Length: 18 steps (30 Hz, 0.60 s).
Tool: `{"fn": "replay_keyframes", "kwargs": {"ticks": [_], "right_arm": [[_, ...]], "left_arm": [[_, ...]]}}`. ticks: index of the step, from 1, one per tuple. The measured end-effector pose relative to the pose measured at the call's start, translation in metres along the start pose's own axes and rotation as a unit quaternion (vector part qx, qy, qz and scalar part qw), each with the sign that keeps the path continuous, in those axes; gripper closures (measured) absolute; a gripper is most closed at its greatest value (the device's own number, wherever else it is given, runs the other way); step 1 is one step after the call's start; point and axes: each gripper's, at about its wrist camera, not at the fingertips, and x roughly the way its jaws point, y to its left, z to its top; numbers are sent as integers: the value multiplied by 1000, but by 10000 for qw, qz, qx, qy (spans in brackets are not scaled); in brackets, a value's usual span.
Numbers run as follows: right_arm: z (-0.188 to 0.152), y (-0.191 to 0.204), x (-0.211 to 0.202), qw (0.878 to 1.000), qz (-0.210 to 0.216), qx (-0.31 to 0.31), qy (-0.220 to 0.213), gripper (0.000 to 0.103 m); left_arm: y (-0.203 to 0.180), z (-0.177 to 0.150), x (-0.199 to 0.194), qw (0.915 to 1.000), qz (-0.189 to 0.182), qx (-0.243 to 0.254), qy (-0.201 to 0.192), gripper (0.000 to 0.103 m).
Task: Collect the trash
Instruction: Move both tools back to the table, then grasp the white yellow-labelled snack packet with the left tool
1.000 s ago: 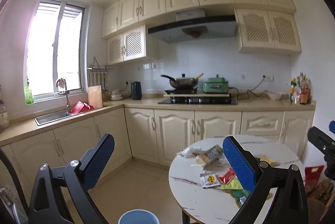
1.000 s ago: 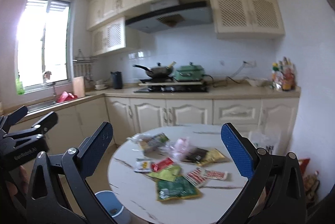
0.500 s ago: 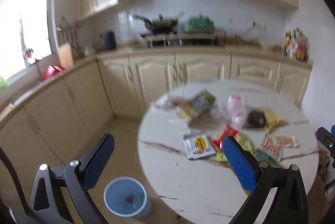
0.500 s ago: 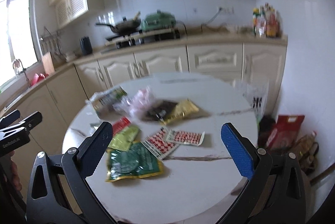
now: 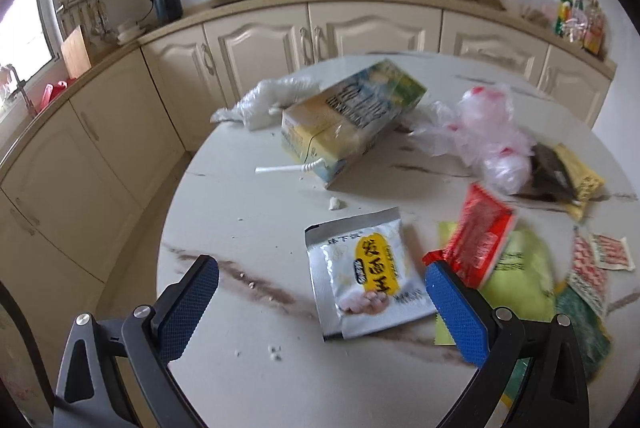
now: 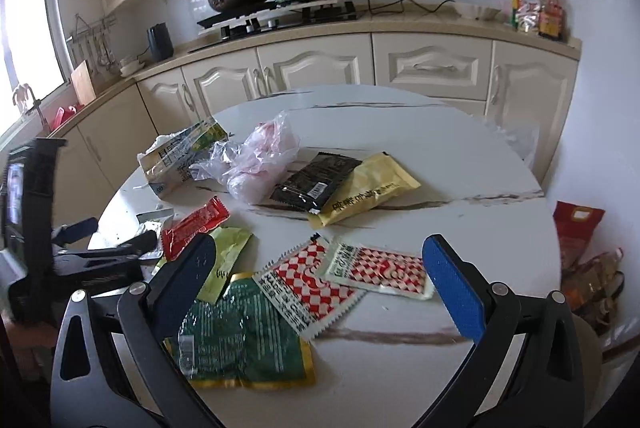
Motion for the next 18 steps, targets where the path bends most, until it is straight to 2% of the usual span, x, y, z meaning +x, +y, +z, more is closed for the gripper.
{"fn": "replay_keyframes", "kwargs": {"ticks": [7,11,18], "right_arm": [[5,9,13,9999,65,-112,56,0],[5,15,16,9998,82,-168,100,0],[5,22,17,9997,81,-207,111,0]], "left_arm": [[9,14,41,9995,-204,-200,163,1],[21,15,40,9988,-265,-401,43,1],[15,13,49,9988,-369,-259,182,2]]}}
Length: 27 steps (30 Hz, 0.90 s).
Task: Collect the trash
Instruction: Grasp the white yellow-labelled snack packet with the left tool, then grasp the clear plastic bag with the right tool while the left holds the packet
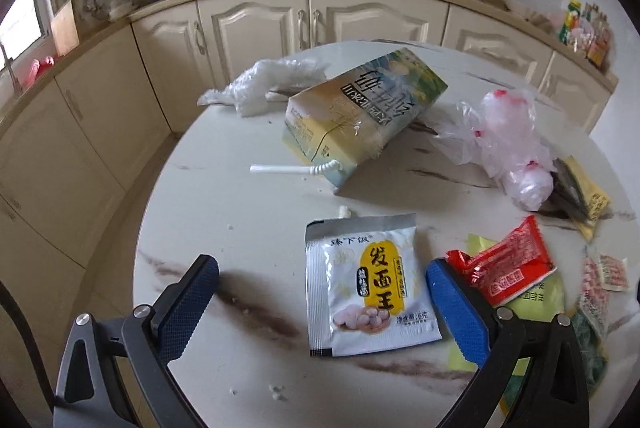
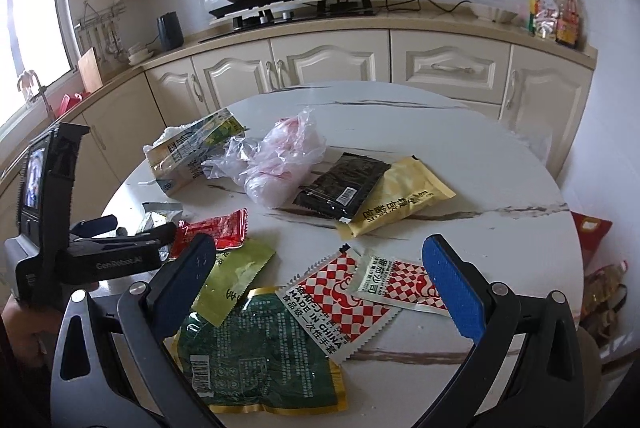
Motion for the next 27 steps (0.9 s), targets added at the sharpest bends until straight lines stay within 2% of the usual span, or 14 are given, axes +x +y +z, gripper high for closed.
{"fn": "replay_keyframes", "kwargs": {"ticks": [2,4,6,7,8,11,14,20,27], "right_arm": [[1,4,1,10000,10,-28,20,0],[2,7,2,10000,24,-55,36,0],[3,11,3,9999,38,-96,46,0],[4,13,5,9999,42,-121,59,0],[5,16,7,9999,43,-141,76,0],[7,22,12,9997,85,-173,121,0],[7,31,18,9996,135,-207,169,0],[11,39,33,9991,173,-221,312,0],[47,40,69,9983,-153,-416,387,0]], "left_arm": [[-1,0,1,10000,-10,18,10,2],[0,-1,-1,10000,-44,47,-14,7],[2,-3,-6,9999,-96,73,-124,34],[3,-3,-8,9998,-120,73,-143,39],[5,-4,-9,9997,-154,94,-150,49],[6,-7,-12,9993,-238,186,-199,53],[10,-11,-16,9988,-353,192,-265,66],[23,-19,-25,9969,-706,145,-313,70],[43,-25,-53,9947,-868,37,-552,70]]}}
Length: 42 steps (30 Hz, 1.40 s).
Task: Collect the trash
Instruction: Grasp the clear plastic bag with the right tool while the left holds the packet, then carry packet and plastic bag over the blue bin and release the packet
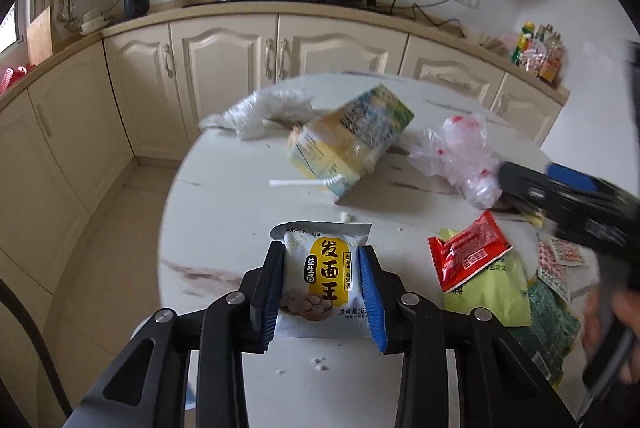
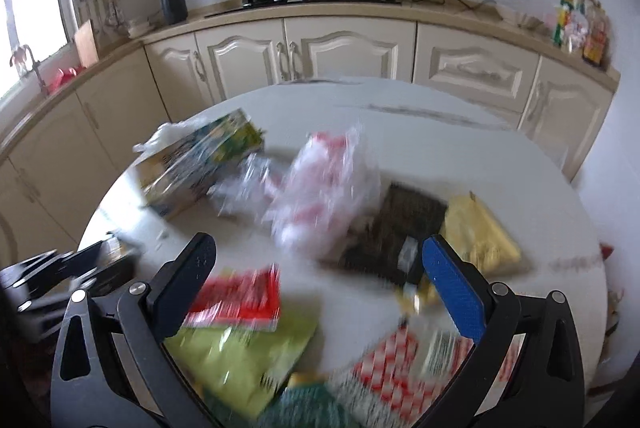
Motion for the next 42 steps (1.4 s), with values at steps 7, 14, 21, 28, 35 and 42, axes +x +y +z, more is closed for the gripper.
{"fn": "replay_keyframes", "kwargs": {"ticks": [7,14,21,28,35,42], "right_arm": [[26,11,52,9982,229,-260,482,0],[21,9,73,9967,157,-315,738,35],[17,-3,52,9979,302,-170,551,58],[17,-7,6,9999,122,-51,106,66],[20,53,-60,9959,539,-402,-599,66],[-4,214,-60,9659,1883,-1670,-610,66]], "left_arm": [[18,6,-20,9984,478,-96,-282,70],[33,4,-30,9974,593,-272,-301,70],[50,-3,-49,9972,404,-529,-349,70],[76,-16,-83,9959,271,-702,-510,70],[124,-48,-120,9931,440,-913,-596,70],[194,-95,-135,9837,1072,-1390,-380,70]]}}
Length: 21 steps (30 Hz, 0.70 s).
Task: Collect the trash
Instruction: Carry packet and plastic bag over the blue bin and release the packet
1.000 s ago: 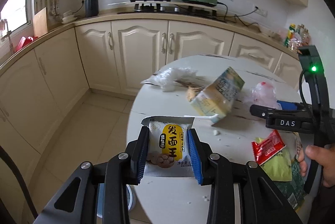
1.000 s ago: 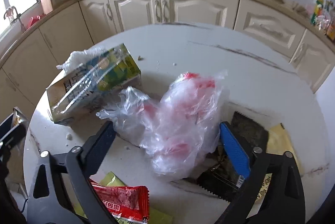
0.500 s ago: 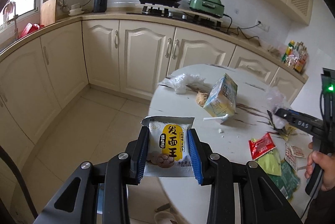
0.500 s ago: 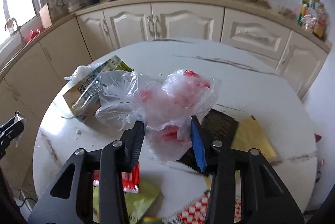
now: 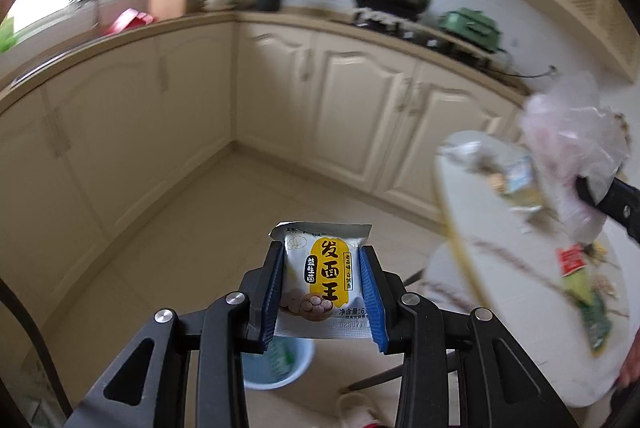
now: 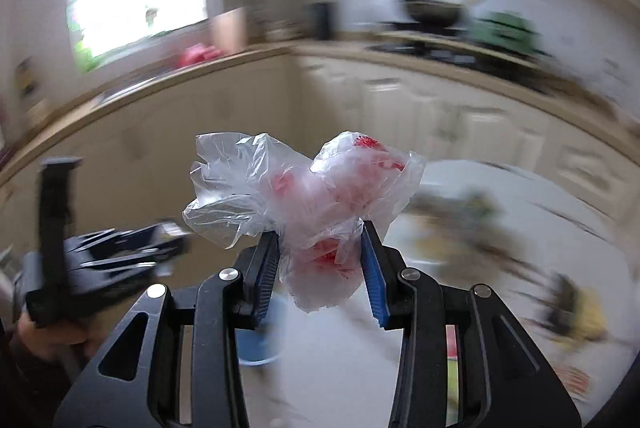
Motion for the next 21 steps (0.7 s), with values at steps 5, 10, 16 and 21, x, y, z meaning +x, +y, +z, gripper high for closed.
{"fn": "replay_keyframes", "kwargs": {"ticks": [5,10,16,21], "right_arm": [[-17,92,90,9945,692,-598,517,66],[-58,116,195,9855,807,-603,1364,66],[-132,101,314,9643,636,-398,2538,65],[-180,80,380,9456,668,-107,3181,65]], "left_arm": [[50,-29,34,9975,436,-287,477,70],[91,-68,99,9885,556,-645,1252,70],[110,-119,195,9708,416,-828,2212,70],[117,-147,259,9592,353,-871,2666,68]]}}
